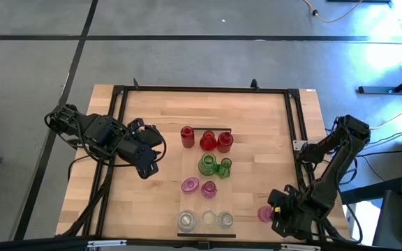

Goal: Sort vases onto shelf
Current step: Put the pink vase on the shelf aligned with the other pink vases

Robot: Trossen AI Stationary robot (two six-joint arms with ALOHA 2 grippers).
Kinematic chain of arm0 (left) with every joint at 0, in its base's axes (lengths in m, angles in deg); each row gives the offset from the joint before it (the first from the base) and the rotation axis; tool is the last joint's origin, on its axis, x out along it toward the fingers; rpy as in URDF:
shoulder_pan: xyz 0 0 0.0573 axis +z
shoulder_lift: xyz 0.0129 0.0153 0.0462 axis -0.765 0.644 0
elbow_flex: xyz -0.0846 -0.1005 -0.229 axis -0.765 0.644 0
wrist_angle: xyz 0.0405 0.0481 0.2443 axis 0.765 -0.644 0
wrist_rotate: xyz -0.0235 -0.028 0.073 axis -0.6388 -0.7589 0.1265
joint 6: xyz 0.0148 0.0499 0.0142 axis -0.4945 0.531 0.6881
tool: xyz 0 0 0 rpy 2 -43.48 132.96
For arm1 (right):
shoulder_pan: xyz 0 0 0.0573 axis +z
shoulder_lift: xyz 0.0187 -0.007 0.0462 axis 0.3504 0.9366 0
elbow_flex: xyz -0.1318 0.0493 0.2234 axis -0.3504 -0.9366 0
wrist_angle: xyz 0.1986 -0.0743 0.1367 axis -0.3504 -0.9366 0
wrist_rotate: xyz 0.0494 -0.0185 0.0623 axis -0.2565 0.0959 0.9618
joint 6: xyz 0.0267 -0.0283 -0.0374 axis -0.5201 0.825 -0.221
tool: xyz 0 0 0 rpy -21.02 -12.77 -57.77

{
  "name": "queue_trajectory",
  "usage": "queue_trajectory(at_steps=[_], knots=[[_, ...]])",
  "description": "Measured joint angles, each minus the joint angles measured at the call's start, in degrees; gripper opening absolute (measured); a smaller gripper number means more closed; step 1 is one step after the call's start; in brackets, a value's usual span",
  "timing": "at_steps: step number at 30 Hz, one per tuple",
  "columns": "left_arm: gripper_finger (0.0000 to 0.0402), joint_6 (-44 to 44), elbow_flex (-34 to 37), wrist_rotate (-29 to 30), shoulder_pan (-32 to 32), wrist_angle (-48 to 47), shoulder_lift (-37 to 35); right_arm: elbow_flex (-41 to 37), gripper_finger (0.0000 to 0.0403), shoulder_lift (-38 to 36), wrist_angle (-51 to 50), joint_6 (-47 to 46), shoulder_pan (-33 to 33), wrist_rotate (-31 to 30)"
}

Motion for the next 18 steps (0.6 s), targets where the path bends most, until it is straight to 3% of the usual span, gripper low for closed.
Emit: queue_trajectory(at_steps=[7,18], knots=[[0.0139,0.0,0.0,0.1,0.0,0.0,0.0,0.1,0.0106,-0.3,-2.1,2.5,-2.0,0.5],[0.0139,0.0,0.0,0.7,0.0,-0.1,0.0,-0.4,0.0104,-3.9,-6.5,1.7,-2.4,0.1]])
